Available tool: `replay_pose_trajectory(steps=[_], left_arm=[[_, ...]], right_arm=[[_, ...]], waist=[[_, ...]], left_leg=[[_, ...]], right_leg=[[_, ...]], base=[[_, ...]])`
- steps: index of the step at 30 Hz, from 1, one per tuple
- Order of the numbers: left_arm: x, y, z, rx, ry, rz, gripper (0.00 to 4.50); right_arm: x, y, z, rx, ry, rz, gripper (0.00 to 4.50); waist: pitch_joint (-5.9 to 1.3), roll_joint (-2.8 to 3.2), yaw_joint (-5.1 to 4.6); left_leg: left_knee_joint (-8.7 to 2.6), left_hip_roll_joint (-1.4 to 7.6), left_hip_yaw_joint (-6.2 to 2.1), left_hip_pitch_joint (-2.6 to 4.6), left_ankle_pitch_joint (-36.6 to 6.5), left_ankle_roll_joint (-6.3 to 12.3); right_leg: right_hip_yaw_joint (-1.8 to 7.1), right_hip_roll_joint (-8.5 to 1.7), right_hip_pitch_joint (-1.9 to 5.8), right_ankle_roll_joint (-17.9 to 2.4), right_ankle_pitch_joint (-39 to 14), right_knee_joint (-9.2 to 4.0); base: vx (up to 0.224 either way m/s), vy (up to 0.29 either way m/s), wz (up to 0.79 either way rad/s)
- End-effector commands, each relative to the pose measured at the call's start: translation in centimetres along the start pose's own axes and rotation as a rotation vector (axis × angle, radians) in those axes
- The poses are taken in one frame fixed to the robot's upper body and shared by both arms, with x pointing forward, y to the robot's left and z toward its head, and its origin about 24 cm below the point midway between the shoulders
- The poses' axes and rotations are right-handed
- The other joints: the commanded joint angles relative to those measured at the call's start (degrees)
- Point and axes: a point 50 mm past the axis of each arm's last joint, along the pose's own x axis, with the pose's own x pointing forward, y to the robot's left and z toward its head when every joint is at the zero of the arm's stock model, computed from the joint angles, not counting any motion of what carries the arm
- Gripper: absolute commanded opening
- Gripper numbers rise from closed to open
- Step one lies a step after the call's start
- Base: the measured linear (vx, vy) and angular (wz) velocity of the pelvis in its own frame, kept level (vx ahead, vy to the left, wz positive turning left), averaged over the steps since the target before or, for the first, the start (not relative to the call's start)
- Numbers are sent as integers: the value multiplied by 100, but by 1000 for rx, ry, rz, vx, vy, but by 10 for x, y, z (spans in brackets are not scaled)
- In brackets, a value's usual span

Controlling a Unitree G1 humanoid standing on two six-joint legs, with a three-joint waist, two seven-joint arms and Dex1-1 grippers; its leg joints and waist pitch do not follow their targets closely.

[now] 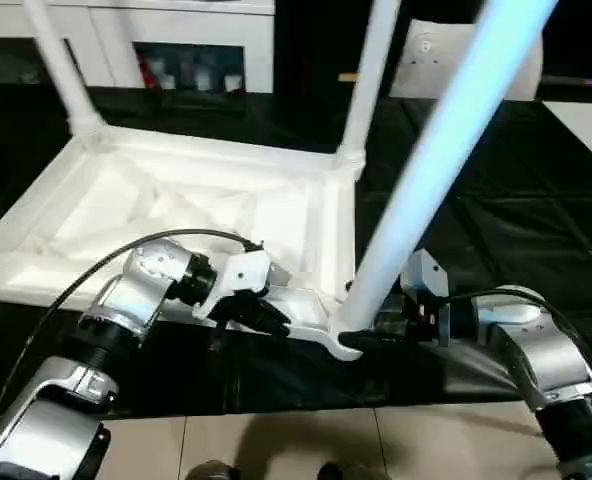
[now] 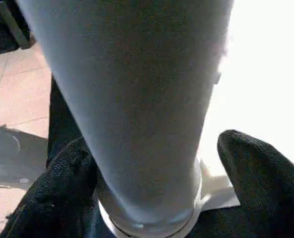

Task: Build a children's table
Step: Rotate leg to tighten

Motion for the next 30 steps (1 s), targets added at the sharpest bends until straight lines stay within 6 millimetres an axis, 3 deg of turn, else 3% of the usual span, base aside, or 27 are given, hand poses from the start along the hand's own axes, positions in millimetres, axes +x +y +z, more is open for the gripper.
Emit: replay_pose_trajectory(steps=[1,11,21,23,26,27,28,30], left_arm=[[9,-5,1,31,36,-110,0],[8,-3,0,39,44,-116,0],[14,-1,2,-20,-33,-47,0],[22,2,5,-66,-63,31,0],[28,5,8,-107,-94,76,0],[36,9,13,-146,-129,133,0],[47,12,19,-175,-151,179,0],[53,13,22,-186,-158,202,0]], right_arm=[[-2,-2,3,-24,5,13,361],[1,2,-1,-27,17,64,274],[9,13,-5,46,-36,38,254],[16,14,-8,97,-60,-71,254],[21,14,-9,129,-72,-135,253],[29,13,-12,175,-82,-230,252],[39,13,-13,241,-98,-314,252],[45,14,-14,280,-106,-353,252]], waist=[[-344,-9,0],[-339,-11,16],[-341,13,33],[-315,17,21],[-261,14,-31],[-245,0,-58],[-213,25,-90],[-206,11,-152]], left_leg=[[-380,583,-218,50,-365,545],[-382,578,-219,53,-409,533],[-390,589,-222,58,-417,490],[-411,600,-235,66,-589,406],[-437,567,-258,79,-950,239],[-452,556,-289,86,-1161,118],[-484,570,-316,87,-1290,44],[-498,564,-359,114,-1616,-60]], right_leg=[[393,-665,310,-1456,-727,-317],[389,-659,304,-1417,-859,-333],[387,-660,309,-1475,-717,-320],[400,-674,297,-1444,-944,-356],[405,-691,269,-1255,-1775,-472],[400,-700,260,-1030,-2479,-552],[403,-691,234,-914,-2772,-574],[372,-703,208,-736,-3269,-636]], base=[[0,0,0],[0,0,0],[0,0,0],[0,0,0],[0,0,0],[0,0,0],[0,0,0],[-26,7,-2]])
